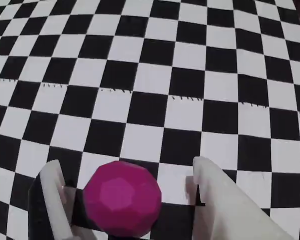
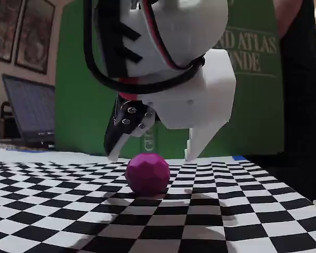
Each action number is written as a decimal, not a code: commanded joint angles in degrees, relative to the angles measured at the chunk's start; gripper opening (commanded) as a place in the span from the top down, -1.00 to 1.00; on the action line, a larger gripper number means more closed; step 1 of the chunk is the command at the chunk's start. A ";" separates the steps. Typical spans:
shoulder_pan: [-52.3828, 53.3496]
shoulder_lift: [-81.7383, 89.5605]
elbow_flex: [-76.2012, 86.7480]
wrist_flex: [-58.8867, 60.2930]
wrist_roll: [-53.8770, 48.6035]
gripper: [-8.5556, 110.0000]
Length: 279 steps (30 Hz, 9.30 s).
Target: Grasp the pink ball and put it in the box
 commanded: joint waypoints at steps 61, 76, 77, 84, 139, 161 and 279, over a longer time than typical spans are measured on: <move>-1.05 -6.77 -5.71 -2.11 -0.09 0.36; -1.05 -7.38 -5.89 -2.46 -0.35 0.36; -1.05 -7.38 -5.89 -2.46 -0.35 0.36; -1.05 -7.47 -6.06 -2.81 -0.44 0.46; 0.26 9.76 2.72 -3.25 -0.44 0.85; 1.14 23.82 14.06 -4.83 -0.44 0.85; -92.02 84.64 52.65 -0.35 0.09 0.85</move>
